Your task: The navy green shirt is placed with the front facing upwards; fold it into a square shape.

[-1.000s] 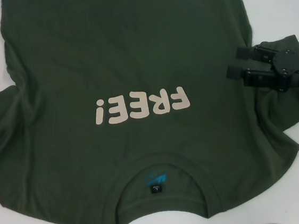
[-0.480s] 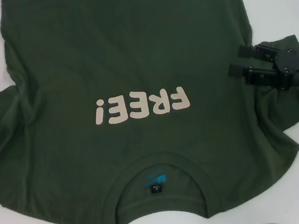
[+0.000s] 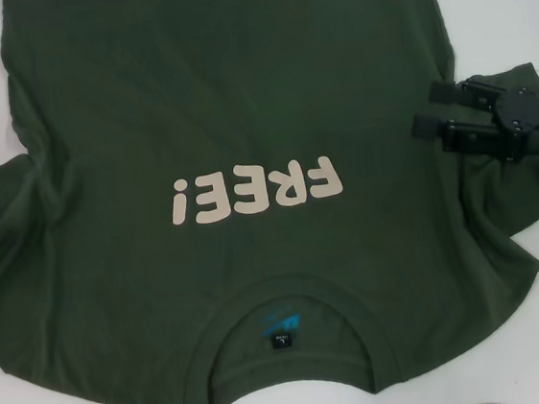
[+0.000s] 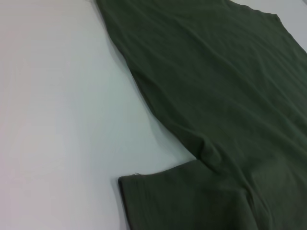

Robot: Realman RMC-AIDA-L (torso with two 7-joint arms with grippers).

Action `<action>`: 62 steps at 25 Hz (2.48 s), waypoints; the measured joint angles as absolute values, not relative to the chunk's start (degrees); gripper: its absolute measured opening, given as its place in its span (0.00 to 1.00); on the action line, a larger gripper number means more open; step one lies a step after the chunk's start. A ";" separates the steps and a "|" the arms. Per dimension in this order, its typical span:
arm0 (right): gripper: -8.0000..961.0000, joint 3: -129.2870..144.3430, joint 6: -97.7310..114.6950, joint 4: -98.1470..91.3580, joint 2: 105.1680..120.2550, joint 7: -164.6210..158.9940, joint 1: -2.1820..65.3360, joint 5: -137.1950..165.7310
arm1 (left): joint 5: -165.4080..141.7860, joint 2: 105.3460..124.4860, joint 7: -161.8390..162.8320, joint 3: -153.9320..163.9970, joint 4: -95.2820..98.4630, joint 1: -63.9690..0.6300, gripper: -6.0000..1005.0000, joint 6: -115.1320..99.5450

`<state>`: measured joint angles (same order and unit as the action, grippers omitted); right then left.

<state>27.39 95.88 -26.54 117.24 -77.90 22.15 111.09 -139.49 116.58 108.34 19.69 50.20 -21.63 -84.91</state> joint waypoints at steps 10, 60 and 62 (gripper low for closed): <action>0.95 27.42 95.80 -26.54 117.33 -77.64 22.07 111.10 | -139.50 116.54 108.58 19.69 50.55 -21.71 0.84 -85.03; 0.95 26.52 96.33 -26.54 117.61 -77.34 21.80 111.10 | -137.81 116.80 112.24 19.65 50.75 -22.89 0.02 -86.09; 0.95 26.53 96.33 -26.54 117.60 -77.33 21.80 111.09 | -136.09 116.73 113.42 19.65 50.79 -23.06 0.02 -87.10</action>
